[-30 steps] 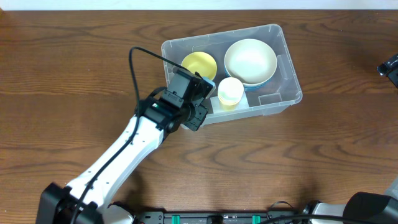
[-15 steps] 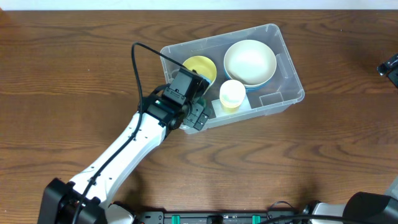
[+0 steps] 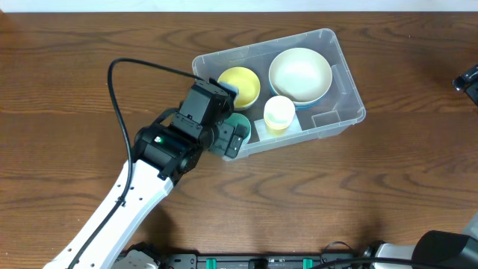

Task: Pack container
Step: 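Carry the teal cup into the container and lower it onto blue cup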

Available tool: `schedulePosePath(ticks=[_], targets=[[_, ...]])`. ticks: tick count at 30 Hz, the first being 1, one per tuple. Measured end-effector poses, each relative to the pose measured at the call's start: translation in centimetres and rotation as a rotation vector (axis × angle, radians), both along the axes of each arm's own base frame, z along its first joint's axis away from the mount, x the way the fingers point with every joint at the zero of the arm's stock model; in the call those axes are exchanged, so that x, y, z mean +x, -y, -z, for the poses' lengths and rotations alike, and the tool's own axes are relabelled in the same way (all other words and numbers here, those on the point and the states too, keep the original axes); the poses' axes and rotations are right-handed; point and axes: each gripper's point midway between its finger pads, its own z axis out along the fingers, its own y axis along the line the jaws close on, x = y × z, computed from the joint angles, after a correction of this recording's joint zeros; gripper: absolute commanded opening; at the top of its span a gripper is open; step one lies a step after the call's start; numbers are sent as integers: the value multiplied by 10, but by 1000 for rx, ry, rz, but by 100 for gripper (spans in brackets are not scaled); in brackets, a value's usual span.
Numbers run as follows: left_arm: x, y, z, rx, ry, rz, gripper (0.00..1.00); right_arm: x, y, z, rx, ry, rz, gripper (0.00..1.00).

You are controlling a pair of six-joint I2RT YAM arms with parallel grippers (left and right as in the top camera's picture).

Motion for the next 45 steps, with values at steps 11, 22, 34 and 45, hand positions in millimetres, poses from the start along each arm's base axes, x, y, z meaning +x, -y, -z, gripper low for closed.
schedulePosePath(ticks=[11, 22, 34, 45], targets=[[-58, 43, 30, -47, -247, 145, 52, 0, 0, 0, -1, 1, 0, 99], [-86, 64, 42, -18, -306, 233, 6, 0, 0, 0, -1, 1, 0, 99], [-71, 67, 121, 145, -441, 191, 6, 0, 0, 0, -1, 1, 0, 99], [-50, 52, 127, 246, -356, 138, 6, 0, 0, 0, 0, 0, 0, 99]])
